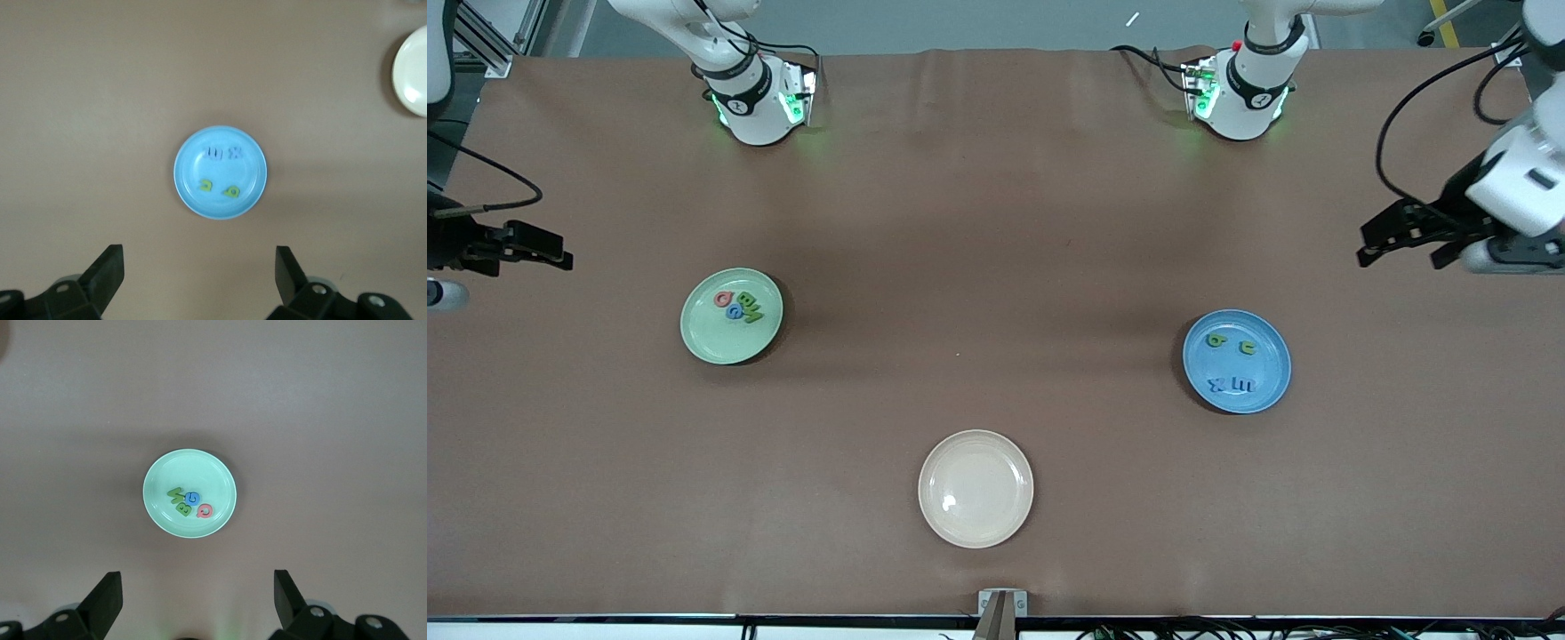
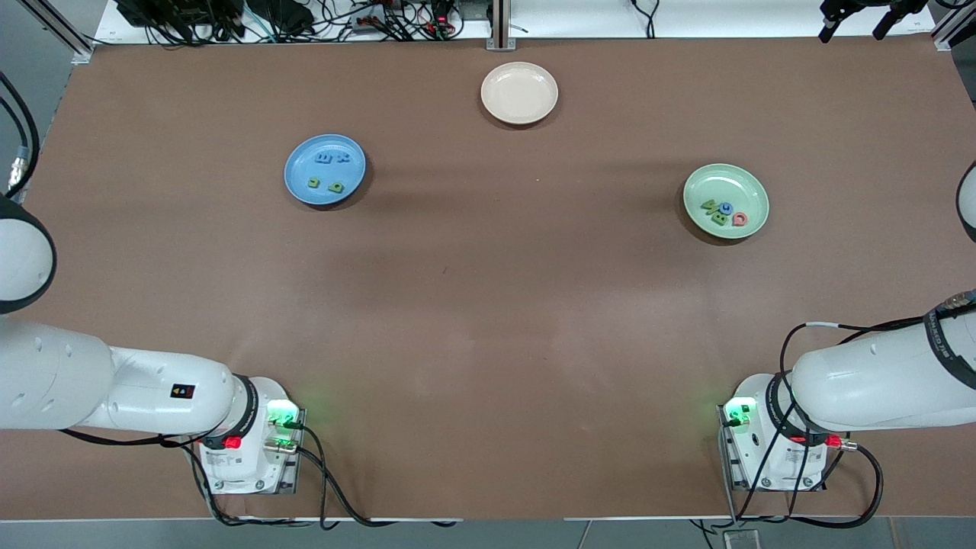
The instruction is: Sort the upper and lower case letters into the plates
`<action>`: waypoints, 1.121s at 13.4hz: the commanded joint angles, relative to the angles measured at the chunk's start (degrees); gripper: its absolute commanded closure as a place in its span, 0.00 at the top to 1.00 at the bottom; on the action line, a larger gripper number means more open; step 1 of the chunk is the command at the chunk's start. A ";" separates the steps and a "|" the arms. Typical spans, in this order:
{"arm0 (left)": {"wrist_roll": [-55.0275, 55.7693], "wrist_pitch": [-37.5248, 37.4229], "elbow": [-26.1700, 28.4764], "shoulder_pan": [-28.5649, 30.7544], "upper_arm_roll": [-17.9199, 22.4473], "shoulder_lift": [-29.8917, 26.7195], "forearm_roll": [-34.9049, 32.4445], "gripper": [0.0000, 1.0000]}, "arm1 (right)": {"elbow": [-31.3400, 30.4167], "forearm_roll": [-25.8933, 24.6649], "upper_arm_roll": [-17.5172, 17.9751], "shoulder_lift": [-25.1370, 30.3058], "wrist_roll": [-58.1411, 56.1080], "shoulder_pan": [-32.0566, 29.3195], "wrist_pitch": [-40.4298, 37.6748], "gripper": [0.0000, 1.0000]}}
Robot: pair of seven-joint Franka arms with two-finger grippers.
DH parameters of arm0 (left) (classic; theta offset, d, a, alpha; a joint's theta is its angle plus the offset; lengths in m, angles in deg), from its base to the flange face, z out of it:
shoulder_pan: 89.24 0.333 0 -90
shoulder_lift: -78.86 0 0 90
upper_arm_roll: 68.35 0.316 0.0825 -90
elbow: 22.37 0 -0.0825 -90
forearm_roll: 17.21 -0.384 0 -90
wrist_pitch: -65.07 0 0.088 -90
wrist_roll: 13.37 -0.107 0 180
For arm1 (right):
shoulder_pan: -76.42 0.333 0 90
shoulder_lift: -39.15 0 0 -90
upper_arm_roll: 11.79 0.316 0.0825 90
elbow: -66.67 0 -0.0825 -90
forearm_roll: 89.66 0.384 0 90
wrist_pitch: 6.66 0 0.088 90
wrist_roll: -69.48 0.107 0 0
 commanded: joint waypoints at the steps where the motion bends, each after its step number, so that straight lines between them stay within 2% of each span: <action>1: -0.57 -1.39 -3.54 0.68 0.03 1.42 0.09 1.00 | -4.31 -0.61 -0.29 5.41 1.14 0.91 0.10 1.00; 6: -1.27 -1.39 -6.79 1.55 0.03 2.99 0.00 1.00 | -10.99 -0.61 -0.29 12.53 1.14 0.82 2.12 1.00; 8: -1.71 -1.39 -7.94 3.75 -0.58 4.22 0.00 0.99 | -11.53 -0.78 -0.29 13.33 1.14 0.82 2.12 1.00; 15: -3.64 -1.04 -8.90 4.54 -1.64 5.11 0.17 1.00 | -11.70 -2.45 -0.12 14.74 1.14 0.91 1.94 1.00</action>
